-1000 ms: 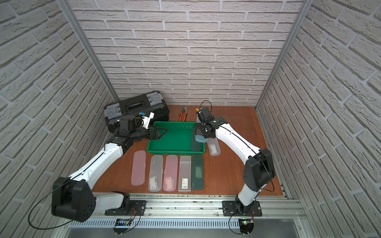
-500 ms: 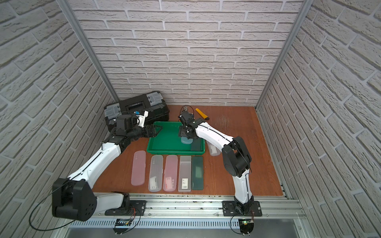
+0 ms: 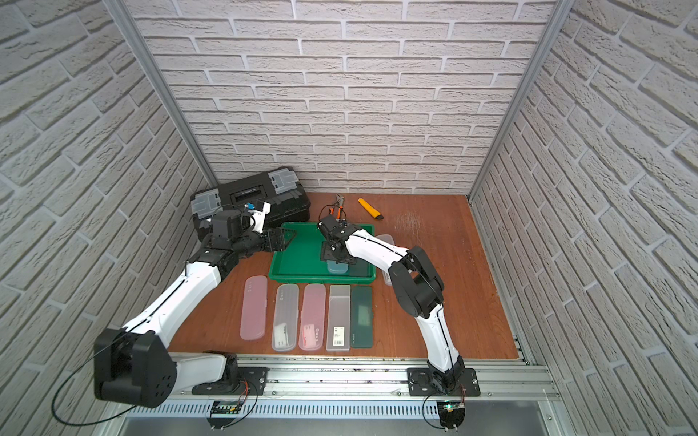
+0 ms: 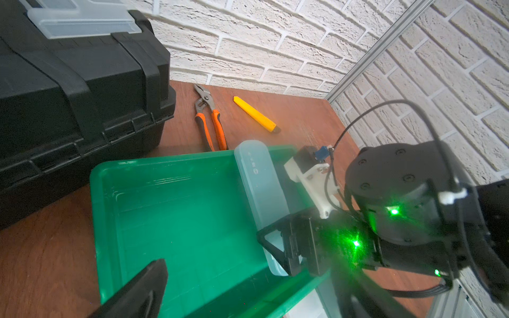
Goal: Put the pencil case into the storage box
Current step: Place the pencil case at the storage box, then adjust the pencil case in the storage box.
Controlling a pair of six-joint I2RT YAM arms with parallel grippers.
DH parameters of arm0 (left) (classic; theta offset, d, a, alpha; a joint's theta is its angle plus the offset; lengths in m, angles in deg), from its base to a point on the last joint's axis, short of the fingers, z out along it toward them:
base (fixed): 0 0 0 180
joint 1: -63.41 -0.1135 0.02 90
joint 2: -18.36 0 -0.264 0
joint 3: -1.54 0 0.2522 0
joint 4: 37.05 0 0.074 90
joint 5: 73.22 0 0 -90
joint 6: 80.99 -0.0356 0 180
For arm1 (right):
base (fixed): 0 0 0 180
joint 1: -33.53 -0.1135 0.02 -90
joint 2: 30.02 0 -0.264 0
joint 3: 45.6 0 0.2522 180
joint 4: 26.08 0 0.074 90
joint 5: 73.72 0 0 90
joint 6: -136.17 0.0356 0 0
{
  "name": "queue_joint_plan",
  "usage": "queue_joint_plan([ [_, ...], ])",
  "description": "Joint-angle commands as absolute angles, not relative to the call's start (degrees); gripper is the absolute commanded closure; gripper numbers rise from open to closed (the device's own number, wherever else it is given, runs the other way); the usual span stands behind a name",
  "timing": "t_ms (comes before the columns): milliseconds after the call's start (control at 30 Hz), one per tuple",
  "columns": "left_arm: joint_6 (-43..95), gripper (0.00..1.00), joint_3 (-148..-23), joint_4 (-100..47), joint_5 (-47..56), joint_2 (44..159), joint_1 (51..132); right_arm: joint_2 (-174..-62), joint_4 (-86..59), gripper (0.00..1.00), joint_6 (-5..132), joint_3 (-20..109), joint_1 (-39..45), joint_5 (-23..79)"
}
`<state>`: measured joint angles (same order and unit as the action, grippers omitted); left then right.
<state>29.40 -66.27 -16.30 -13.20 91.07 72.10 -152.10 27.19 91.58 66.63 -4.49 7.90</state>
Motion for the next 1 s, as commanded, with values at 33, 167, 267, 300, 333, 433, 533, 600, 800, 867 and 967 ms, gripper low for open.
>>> queue_joint_plan([
  [33, 28.61, 0.02, -67.11, -16.87, -13.10, 90.34, 71.85, -148.85, 27.55, 0.09, 90.24, 68.16, -4.98, 5.13],
  [167, 28.41, 0.02, -67.22, -16.43, -12.77, 90.01, 71.92, -147.22, 28.51, 0.00, 87.94, 68.00, -4.97, 2.76],
  [267, 28.15, 0.02, -66.98, -16.34, -11.63, 89.13, 71.94, -147.34, 30.31, 0.00, 85.40, 69.34, -5.35, -0.70],
  [300, 28.00, 0.01, -66.77, -16.26, -11.11, 88.74, 71.94, -147.89, 31.33, 0.00, 84.53, 70.20, -5.61, -2.49],
  [333, 27.71, 0.02, -66.65, -16.13, -10.44, 88.50, 71.99, -148.83, 32.82, 0.00, 83.92, 71.52, -6.07, -4.54],
  [433, 26.89, 0.01, -66.56, -15.77, -9.38, 88.12, 71.92, -152.75, 37.46, 0.00, 82.66, 76.41, -7.37, -8.17],
  [533, 26.30, 0.01, -66.81, -15.07, -8.97, 88.23, 71.94, -156.15, 38.96, 0.00, 81.82, 79.95, -8.04, -8.18],
  [600, 26.12, 0.01, -66.82, -14.94, -8.89, 88.10, 72.11, -158.26, 39.05, 0.00, 81.51, 81.36, -8.16, -8.25],
  [800, 25.82, 0.02, -66.85, -14.53, -8.44, 88.30, 72.50, -161.58, 40.27, 0.00, 81.52, 83.82, -8.15, -8.11],
  [867, 25.88, 0.02, -66.98, -14.50, -8.66, 88.56, 72.67, -160.97, 40.51, 0.01, 81.94, 82.53, -8.14, -8.08],
  [967, 25.89, 0.02, -67.09, -14.33, -8.88, 88.67, 72.86, -158.65, 38.46, 0.03, 81.70, 78.28, -8.14, -6.60],
])
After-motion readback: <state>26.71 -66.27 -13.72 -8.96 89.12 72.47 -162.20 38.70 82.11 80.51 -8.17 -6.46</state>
